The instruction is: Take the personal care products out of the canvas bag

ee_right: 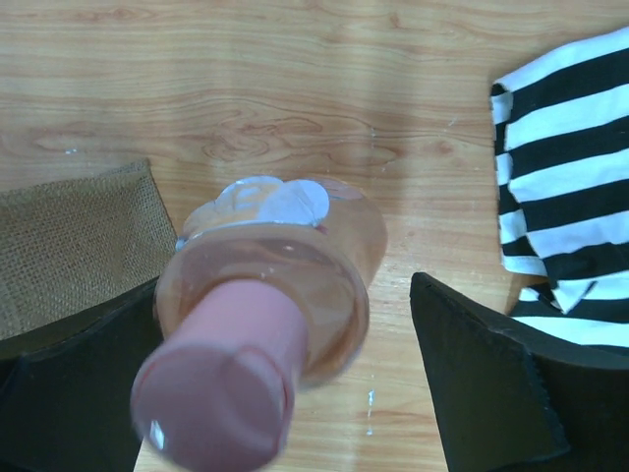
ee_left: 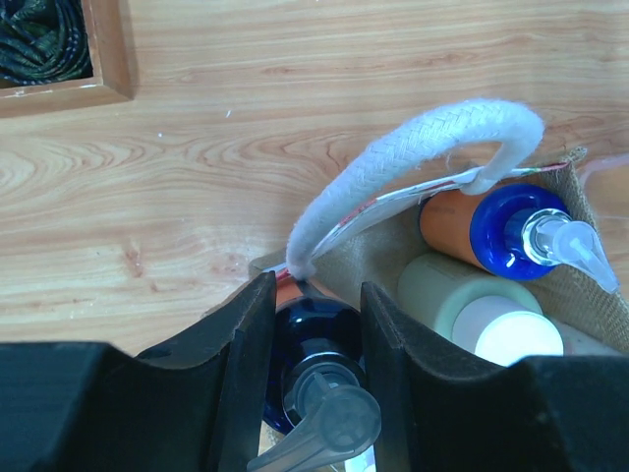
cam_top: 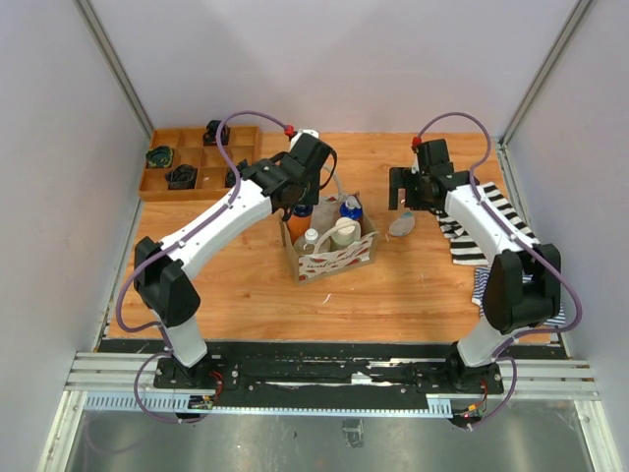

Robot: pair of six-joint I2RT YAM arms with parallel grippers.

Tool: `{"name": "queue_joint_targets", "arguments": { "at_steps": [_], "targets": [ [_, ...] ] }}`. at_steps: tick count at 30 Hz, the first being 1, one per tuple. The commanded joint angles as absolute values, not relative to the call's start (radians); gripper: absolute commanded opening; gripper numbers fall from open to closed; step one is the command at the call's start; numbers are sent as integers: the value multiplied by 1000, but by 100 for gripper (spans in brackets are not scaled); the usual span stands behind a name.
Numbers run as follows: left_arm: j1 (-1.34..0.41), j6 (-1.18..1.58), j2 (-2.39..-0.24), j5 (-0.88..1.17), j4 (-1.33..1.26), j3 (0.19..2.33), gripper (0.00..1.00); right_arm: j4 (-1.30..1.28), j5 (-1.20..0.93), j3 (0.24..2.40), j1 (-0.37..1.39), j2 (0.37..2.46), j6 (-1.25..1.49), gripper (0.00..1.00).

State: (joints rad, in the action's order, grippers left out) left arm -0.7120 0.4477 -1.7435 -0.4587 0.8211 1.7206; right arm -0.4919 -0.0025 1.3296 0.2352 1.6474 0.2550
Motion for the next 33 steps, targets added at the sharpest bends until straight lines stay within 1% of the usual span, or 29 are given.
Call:
{"name": "queue_joint_targets", "arguments": {
  "at_steps": [1,7,11,16,20,22,25,28,33],
  "targets": [
    [-709,413,-1711,-503,829,1780,1,-514,79,1325,275,1525,227,98],
    [-701,410,-1698,-502,826,1781,0,-556,213,1383,437,1421,147,99],
    [-698,410,-1689,-500,825,1783,1,-549,29,1404,463,1416,128,99],
    [-698,412,-1684,-506,843,1840,1,-538,-41,1425,474,1481,127,99],
    [-695,414,-1668,-541,858,1920,1,-506,-167,1432,475,1539,124,99],
    [-690,410,-1667,-550,876,1975,1,-497,-218,1437,476,1560,130,100],
    [-687,396,-1676,-581,923,2074,1,-462,-239,1426,497,1563,128,99],
    [-685,387,-1675,-613,959,2141,1,-439,-233,1428,518,1563,108,100],
    [-670,395,-1622,-613,959,2128,1,-439,-223,1461,537,1589,83,99]
  ]
}}
